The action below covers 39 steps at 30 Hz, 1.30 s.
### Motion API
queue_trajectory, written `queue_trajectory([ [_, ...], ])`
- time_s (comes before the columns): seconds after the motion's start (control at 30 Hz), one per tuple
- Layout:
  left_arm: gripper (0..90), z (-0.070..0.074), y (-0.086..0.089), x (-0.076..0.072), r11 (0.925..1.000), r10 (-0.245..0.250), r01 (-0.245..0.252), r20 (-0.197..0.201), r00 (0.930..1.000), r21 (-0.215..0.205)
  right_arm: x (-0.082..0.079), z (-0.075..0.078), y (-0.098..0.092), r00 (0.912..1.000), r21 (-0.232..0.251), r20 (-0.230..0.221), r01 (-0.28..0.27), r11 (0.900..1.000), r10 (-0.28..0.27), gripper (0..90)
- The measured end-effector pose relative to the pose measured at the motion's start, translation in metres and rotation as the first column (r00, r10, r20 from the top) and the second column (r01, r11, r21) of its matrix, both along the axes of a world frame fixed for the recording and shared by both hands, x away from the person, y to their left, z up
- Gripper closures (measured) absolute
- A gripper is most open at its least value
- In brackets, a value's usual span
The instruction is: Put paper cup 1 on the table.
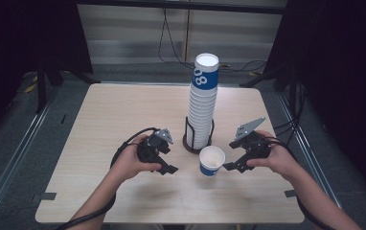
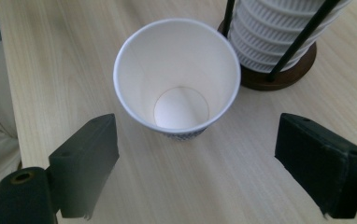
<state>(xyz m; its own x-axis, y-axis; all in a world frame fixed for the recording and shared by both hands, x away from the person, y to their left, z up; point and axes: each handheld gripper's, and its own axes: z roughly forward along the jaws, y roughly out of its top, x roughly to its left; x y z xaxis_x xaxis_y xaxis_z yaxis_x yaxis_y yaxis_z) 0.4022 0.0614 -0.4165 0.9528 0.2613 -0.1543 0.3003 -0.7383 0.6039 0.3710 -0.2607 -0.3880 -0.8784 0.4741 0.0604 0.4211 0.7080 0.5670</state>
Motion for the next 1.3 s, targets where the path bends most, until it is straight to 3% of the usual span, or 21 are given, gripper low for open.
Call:
queue_trajectory([
  [0.17,18.9,0.014,0.001,0.008,0.9998,0.017,-0.017,0.002,0.9999,0.005,0.005,0.011,-0.002,1.0,-0.014,-0.006,0.003,1.0,-0.003,12.8],
  [0.27,18.9,0.022,0.001,0.013,0.9998,0.002,-0.002,0.015,0.9999,0.02,0.007,0.017,-0.001,0.9998,-0.005,-0.012,0.013,1.0,-0.013,12.8],
  [0.3,18.9,0.025,0.0,0.012,0.9997,0.021,-0.021,0.007,0.9997,0.01,0.008,0.019,-0.001,0.9999,-0.008,-0.004,0.011,1.0,-0.011,12.8],
  [0.33,18.9,0.028,0.0,0.015,0.9998,-0.001,0.0,0.019,0.9998,0.021,0.009,0.022,0.0,0.9999,-0.005,-0.003,0.016,1.0,-0.016,12.8],
  [0.53,19.0,0.04,-0.002,0.021,0.9996,0.025,-0.025,0.016,0.9996,0.009,0.016,0.036,0.002,0.999,0.028,0.005,0.043,0.999,-0.043,12.9],
  [0.63,18.9,0.047,-0.003,0.025,0.9997,0.021,-0.022,0.033,0.9992,0.013,0.019,0.043,0.005,0.9987,0.031,-0.003,0.05,0.998,-0.05,13.0],
  [0.97,18.9,0.062,-0.002,0.035,0.9991,0.042,-0.042,0.038,0.9984,-0.01,0.031,0.071,0.009,0.9968,0.06,0.031,0.072,0.996,-0.074,13.1],
  [1.3,18.7,0.077,-0.011,0.046,0.9989,0.047,-0.046,0.046,0.9979,-0.011,0.043,0.088,0.016,0.9954,0.048,0.058,0.073,0.996,-0.076,13.1],
])
